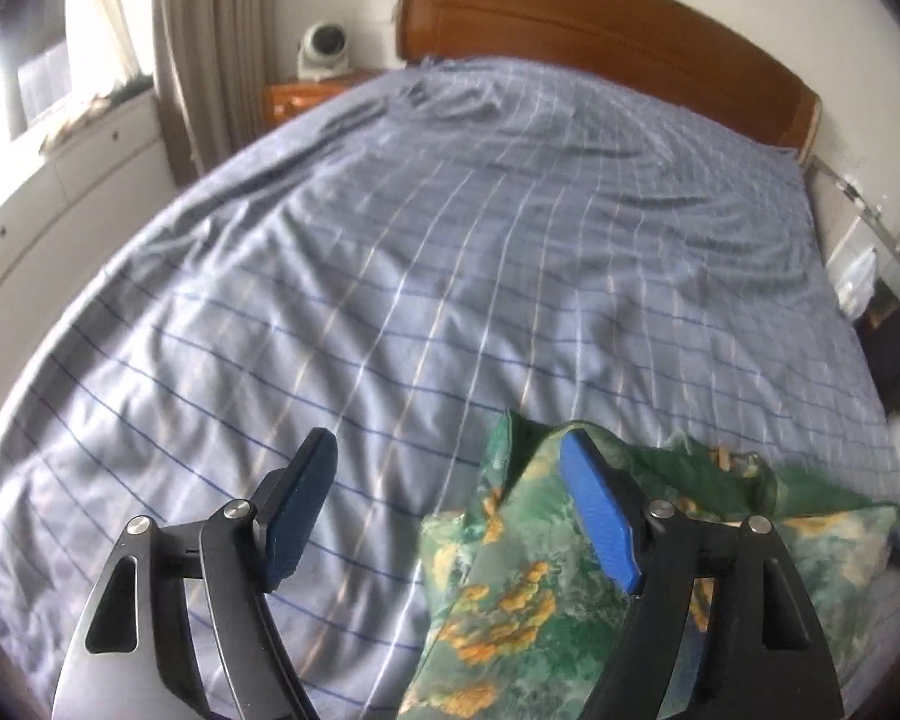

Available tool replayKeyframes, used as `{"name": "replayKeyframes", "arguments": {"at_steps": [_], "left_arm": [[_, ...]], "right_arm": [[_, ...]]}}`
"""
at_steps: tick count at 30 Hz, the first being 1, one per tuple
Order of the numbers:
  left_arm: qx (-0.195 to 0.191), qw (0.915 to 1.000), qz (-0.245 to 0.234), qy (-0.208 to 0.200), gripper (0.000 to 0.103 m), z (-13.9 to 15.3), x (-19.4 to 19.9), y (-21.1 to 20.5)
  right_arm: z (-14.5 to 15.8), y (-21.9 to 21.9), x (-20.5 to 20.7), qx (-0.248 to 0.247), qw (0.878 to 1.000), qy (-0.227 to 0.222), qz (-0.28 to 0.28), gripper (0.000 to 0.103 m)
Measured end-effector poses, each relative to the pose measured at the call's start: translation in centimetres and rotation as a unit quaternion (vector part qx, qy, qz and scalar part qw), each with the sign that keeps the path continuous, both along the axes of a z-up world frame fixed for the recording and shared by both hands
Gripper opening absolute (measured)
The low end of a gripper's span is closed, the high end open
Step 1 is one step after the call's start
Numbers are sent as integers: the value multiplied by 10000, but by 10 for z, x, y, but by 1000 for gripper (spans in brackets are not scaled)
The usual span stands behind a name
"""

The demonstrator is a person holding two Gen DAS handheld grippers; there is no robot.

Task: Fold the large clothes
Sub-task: 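Lift the hem with both grippers and fold it over onto the collar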

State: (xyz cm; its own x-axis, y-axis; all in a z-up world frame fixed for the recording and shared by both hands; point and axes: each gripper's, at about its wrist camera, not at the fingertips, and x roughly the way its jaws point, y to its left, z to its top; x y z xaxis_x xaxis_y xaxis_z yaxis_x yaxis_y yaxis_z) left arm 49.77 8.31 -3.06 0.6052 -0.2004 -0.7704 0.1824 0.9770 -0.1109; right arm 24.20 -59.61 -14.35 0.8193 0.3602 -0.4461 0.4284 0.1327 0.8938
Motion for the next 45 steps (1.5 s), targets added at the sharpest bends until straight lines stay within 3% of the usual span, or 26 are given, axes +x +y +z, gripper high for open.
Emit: {"name": "replayKeyframes", "arguments": {"at_steps": [3,5,7,9,10,11,13,15,17,19,22,28,33,35,37,39,42,45], "left_arm": [[308,9973,-512,-419,81,12,-42,-13],[401,9925,-968,-630,87,12,-73,-26],[527,9800,-1745,-801,88,1,-114,-49],[705,9660,-2348,-819,88,-19,-143,-71],[842,9576,-2654,-740,88,-37,-156,-87],[960,9541,-2747,-703,88,-49,-160,-95],[1434,9486,-2742,-671,88,-82,-159,-119],[1773,9507,-2416,-803,88,-98,-147,-130],[1882,9613,-1857,-776,88,-109,-122,-132],[1655,9760,-1300,-560,88,-115,-96,-126],[1455,9855,-852,-175,91,-129,-72,-121],[1374,9873,-768,-207,98,-144,-68,-117],[1285,9879,-840,-239,99,-138,-73,-109],[1251,9879,-876,-280,99,-131,-80,-105],[1267,9867,-932,-409,98,-118,-93,-99],[1219,9860,-984,-575,98,-106,-108,-92],[1045,9879,-886,-727,98,-93,-128,-70],[1108,9907,-571,-542,102,-104,-124,-47]], "right_arm": [[38,-5,-14,-535,9982,-249,-145,84],[69,11,-19,-1301,9908,-329,174,84],[96,55,-21,-2197,9703,-350,945,84],[101,102,-22,-2597,9503,-461,1654,84],[99,129,-22,-2740,9383,-513,2048,84],[91,164,-19,-2890,9213,-537,2547,84],[71,211,-11,-3019,8988,-520,3136,83],[36,251,6,-3076,8824,-352,3542,83],[-4,263,33,-3418,8741,81,3451,82],[-31,256,55,-3506,8819,385,3129,78],[-37,249,74,-3625,8882,448,2788,78],[-35,236,79,-3414,9023,474,2588,74],[-36,214,67,-3170,9151,158,2486,42],[-31,207,50,-3079,9204,64,2410,41],[-19,209,41,-3288,9141,51,2373,47],[-1,217,19,-3690,8984,-16,2383,68],[22,226,-24,-4076,8829,-211,2323,71],[18,223,-63,-4363,8722,-95,2211,77]]}}
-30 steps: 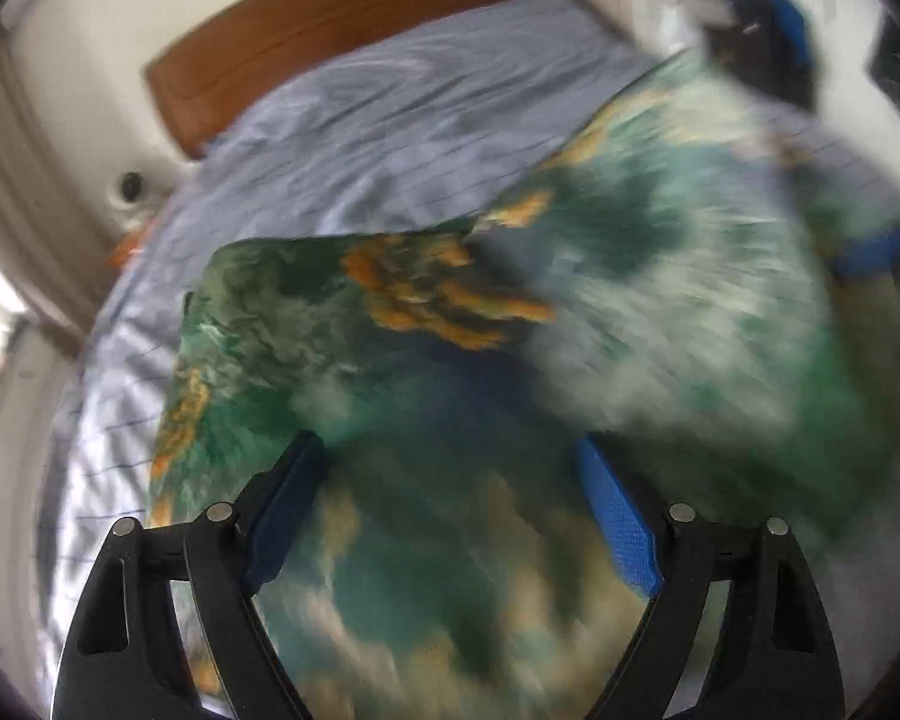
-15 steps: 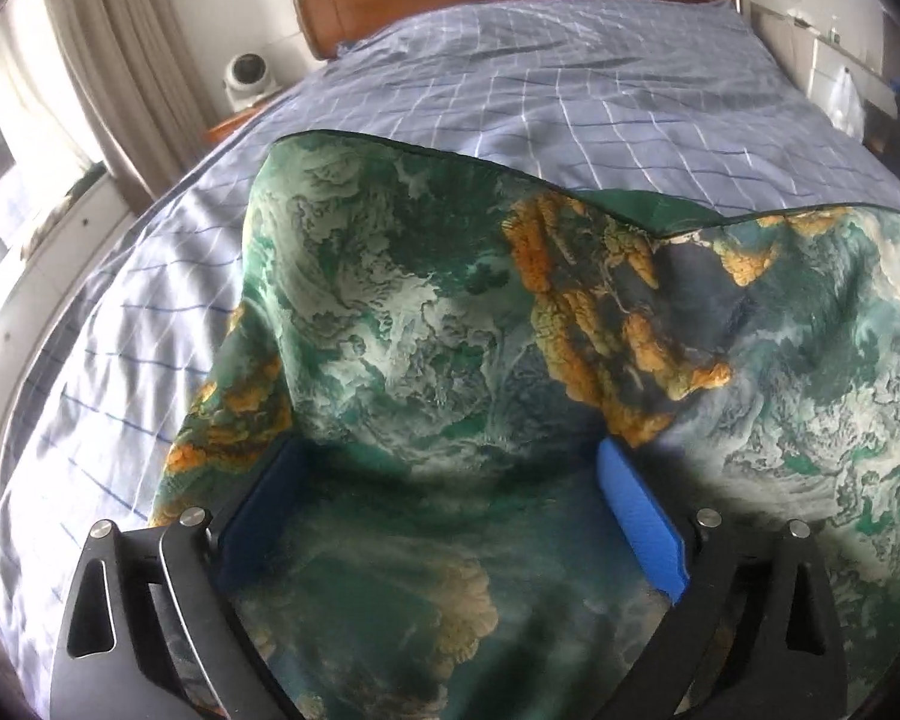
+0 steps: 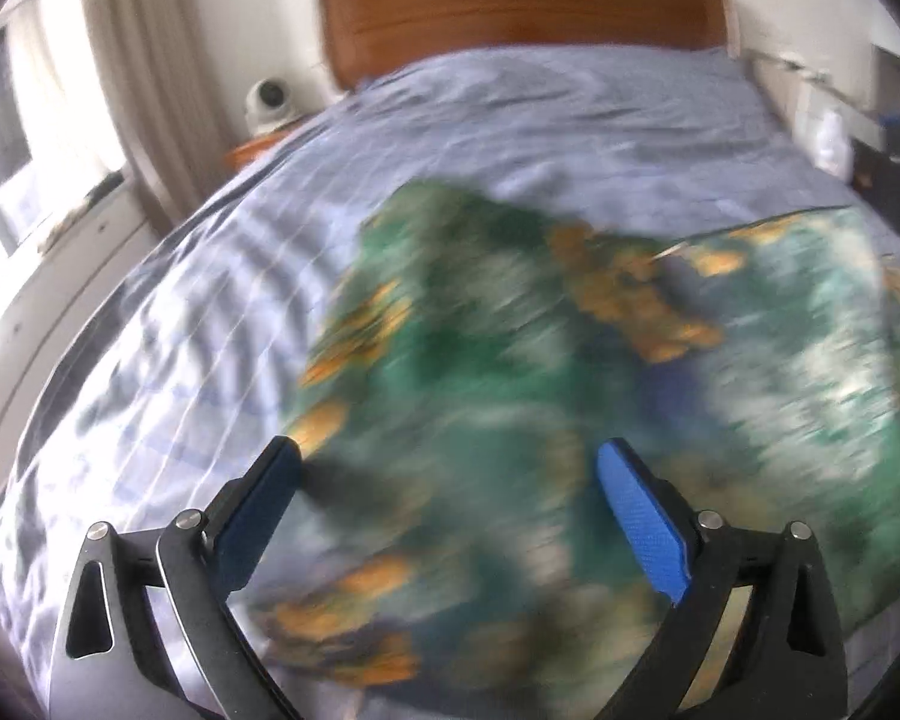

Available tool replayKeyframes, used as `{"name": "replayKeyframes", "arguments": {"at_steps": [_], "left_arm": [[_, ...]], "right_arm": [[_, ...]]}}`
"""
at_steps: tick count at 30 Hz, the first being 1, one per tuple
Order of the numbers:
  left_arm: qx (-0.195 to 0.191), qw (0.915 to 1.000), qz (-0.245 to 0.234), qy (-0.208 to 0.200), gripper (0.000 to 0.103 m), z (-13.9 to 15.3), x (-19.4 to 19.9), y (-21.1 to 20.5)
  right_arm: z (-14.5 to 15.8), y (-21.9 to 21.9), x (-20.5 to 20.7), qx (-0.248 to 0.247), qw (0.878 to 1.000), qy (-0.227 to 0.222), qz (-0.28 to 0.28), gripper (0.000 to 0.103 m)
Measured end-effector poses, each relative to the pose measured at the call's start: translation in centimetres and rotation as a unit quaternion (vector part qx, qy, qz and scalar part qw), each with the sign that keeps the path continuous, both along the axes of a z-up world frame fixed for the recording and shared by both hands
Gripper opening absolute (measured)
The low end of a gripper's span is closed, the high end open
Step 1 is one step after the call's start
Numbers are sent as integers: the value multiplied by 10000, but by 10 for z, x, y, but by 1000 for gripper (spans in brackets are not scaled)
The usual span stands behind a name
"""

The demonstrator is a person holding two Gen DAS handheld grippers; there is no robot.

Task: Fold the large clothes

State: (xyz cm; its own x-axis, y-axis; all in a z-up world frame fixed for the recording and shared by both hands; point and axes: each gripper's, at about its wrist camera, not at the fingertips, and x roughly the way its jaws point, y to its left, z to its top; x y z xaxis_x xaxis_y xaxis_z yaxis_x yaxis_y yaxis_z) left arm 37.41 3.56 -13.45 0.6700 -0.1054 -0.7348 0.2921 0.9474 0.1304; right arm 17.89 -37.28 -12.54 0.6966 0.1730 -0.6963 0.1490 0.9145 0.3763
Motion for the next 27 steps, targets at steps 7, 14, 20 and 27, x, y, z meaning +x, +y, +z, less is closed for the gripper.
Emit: {"name": "replayKeyframes", "arguments": {"at_steps": [7,14,20,27], "left_arm": [[-498,9957,584,510,102,-8,11,37],[-195,9995,225,-99,101,38,-55,18],[141,9990,65,-421,102,61,-125,-9],[312,9985,28,-459,102,69,-181,-33]], "right_arm": [[-28,-28,-41,321,9988,152,-330,67],[9,-7,-70,35,9988,-139,-463,75],[27,13,-102,160,9971,-463,-579,84],[48,40,-143,-353,9959,-604,-576,91]]}}
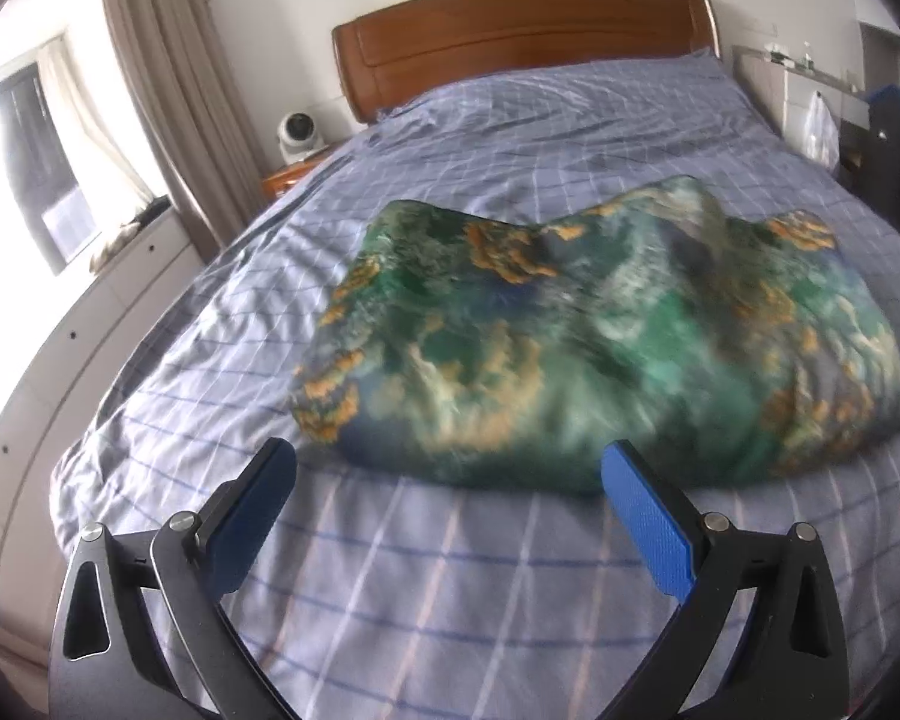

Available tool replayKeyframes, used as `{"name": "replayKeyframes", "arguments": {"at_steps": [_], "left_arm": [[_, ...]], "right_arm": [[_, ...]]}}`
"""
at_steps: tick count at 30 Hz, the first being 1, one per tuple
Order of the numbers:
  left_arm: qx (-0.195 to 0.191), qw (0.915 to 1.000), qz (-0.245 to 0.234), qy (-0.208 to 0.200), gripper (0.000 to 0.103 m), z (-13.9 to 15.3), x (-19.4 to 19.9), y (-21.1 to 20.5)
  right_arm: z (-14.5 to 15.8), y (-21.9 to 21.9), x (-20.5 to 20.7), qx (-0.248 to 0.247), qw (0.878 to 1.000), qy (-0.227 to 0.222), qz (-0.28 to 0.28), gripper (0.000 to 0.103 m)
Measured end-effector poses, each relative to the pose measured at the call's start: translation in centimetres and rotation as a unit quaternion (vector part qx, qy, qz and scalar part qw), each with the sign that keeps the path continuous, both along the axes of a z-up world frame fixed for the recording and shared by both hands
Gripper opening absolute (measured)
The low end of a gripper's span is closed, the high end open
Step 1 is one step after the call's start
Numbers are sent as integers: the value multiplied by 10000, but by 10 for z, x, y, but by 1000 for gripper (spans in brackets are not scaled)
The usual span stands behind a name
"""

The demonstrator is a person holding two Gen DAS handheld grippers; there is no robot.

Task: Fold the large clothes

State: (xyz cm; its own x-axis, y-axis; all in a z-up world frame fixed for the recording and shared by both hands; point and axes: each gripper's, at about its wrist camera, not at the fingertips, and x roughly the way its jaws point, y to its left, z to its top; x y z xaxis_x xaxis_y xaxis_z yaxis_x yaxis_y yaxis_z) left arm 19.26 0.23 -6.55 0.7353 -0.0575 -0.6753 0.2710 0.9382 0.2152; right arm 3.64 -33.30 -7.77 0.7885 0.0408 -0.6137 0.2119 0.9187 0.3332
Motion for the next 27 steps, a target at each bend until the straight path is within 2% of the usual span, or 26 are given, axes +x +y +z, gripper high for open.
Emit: {"name": "replayKeyframes", "arguments": {"at_steps": [5,8,18,27], "left_arm": [[15,9999,-7,-114,102,15,-24,-3],[-24,9998,5,-220,102,26,-34,0],[-81,9989,64,-453,102,46,-62,11],[-58,9992,21,-389,102,42,-74,12]], "right_arm": [[19,15,-35,-522,9981,-265,-195,99],[27,26,-53,-762,9961,-375,-256,99],[41,54,-78,-1029,9935,-455,-172,99],[42,73,-81,-1339,9899,-414,-220,99]]}}
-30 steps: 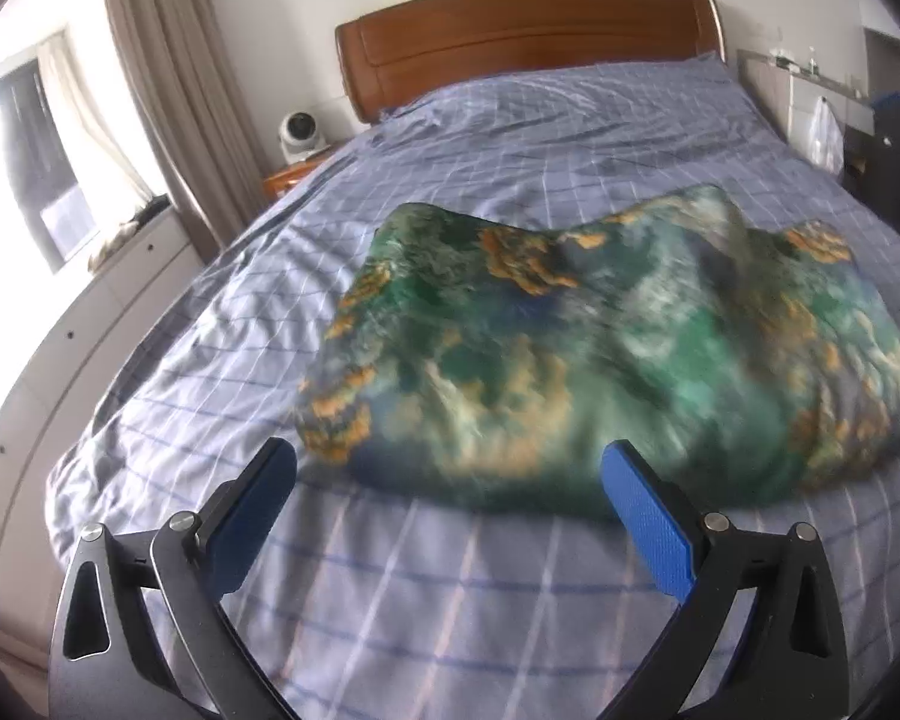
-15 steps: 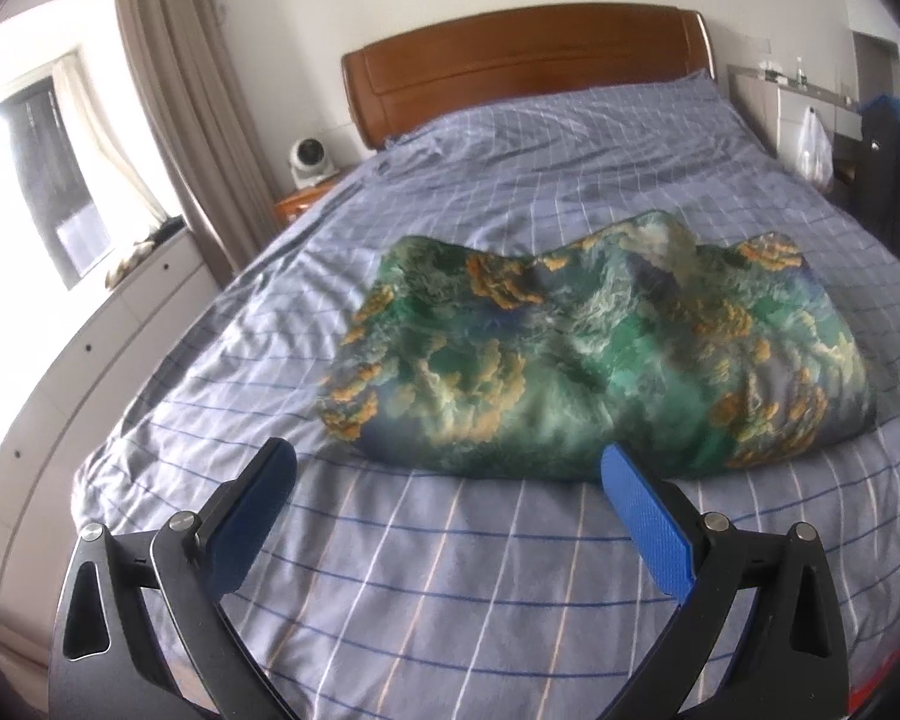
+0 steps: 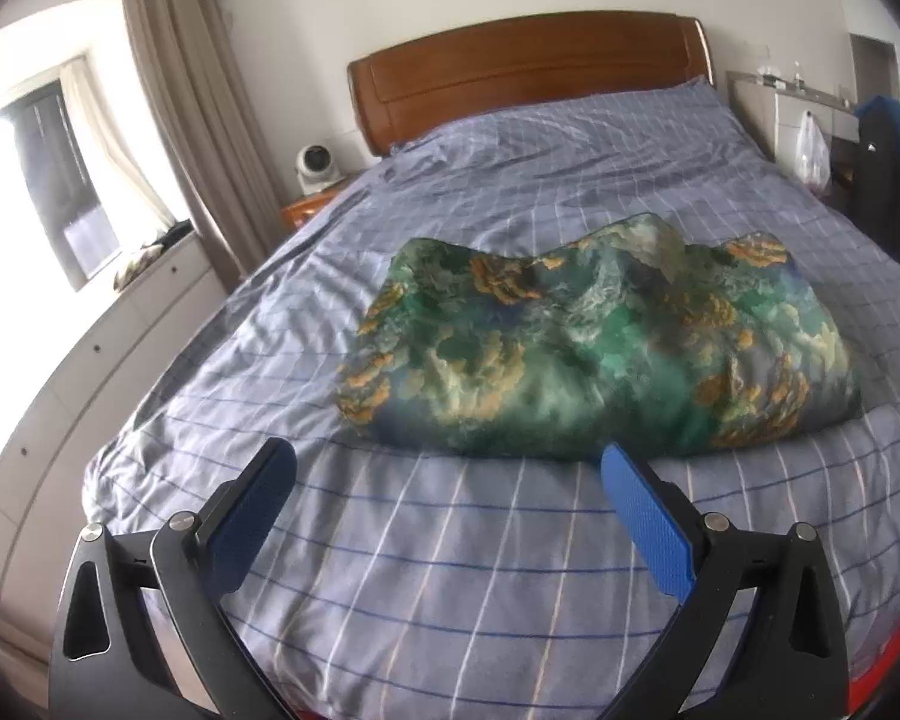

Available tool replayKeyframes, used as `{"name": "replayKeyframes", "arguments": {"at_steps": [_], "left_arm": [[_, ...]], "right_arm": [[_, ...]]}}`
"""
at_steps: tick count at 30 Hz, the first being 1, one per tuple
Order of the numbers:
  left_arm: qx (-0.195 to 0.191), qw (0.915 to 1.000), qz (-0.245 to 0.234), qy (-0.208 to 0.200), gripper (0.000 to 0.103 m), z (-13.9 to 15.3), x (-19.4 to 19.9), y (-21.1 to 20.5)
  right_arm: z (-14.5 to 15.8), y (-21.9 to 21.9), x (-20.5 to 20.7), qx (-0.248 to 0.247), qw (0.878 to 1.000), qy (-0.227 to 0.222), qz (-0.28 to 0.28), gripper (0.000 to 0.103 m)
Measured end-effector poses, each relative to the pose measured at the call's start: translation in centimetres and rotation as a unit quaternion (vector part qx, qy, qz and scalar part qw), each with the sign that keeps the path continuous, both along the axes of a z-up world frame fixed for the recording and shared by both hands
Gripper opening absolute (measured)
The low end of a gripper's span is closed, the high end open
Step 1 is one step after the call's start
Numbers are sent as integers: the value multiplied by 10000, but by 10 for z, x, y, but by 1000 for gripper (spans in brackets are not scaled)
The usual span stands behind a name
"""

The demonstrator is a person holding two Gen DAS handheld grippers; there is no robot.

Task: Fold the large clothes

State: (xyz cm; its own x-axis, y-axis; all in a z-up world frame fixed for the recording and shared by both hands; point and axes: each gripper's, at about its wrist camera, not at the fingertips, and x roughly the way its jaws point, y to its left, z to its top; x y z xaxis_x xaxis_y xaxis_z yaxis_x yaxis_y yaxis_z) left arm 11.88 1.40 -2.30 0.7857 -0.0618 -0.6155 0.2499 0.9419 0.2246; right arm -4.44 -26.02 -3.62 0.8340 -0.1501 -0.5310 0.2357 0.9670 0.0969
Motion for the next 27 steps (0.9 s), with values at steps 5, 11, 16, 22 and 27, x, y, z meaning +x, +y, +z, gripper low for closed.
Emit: {"name": "replayKeyframes", "arguments": {"at_steps": [5,11,16,22,27], "left_arm": [[-257,9992,-76,298,102,-9,-6,1],[-466,9971,-168,578,102,-24,-22,-3],[-573,9952,-227,760,102,-32,-34,-7],[-535,9944,-277,874,102,-37,-41,-11],[-566,9938,-244,923,102,-38,-43,-11]], "right_arm": [[2,2,-2,-388,9980,237,-444,99],[6,1,-12,-810,9916,449,-904,99],[6,3,-14,-1252,9822,698,-1210,99],[7,4,-16,-1557,9741,813,-1426,99],[7,7,-17,-1824,9671,878,-1542,99]]}}
